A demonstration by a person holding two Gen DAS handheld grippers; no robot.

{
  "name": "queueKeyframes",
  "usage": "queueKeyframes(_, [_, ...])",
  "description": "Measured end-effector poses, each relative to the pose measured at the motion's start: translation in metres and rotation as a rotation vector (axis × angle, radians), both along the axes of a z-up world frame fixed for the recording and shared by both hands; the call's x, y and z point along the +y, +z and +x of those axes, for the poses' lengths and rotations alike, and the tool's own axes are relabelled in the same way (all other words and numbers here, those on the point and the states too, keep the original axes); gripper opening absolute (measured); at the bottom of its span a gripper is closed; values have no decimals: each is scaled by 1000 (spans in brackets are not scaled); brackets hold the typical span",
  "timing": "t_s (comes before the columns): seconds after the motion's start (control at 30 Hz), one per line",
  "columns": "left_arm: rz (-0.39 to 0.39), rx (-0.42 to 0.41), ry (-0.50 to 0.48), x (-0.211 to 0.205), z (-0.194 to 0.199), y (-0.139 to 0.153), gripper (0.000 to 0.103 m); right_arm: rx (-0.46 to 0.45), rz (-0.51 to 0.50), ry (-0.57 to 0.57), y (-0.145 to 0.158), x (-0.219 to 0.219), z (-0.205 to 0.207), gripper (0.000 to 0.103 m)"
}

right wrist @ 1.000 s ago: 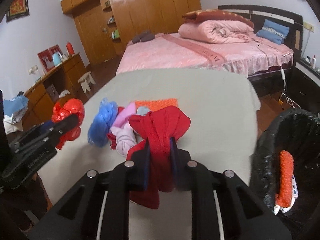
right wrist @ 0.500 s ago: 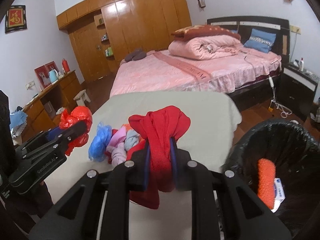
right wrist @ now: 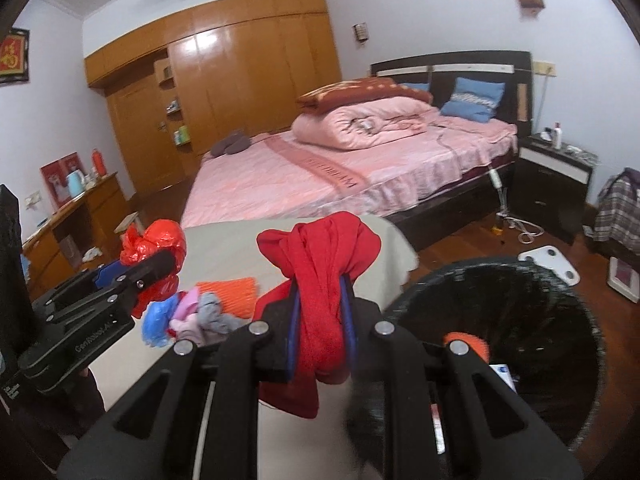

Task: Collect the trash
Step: 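Drop the red bag and red glove into the bin with both grippers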

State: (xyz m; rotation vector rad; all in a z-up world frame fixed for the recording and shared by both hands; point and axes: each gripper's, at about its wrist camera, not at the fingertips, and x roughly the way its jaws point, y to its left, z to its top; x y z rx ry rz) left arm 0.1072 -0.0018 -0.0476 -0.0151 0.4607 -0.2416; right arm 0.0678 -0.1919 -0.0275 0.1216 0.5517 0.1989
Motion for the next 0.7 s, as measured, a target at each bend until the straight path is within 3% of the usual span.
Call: queueKeyframes(0.7, [12,-6,-291,-150,11,-8,40,10,-39,-290,-22,-145,-32,17])
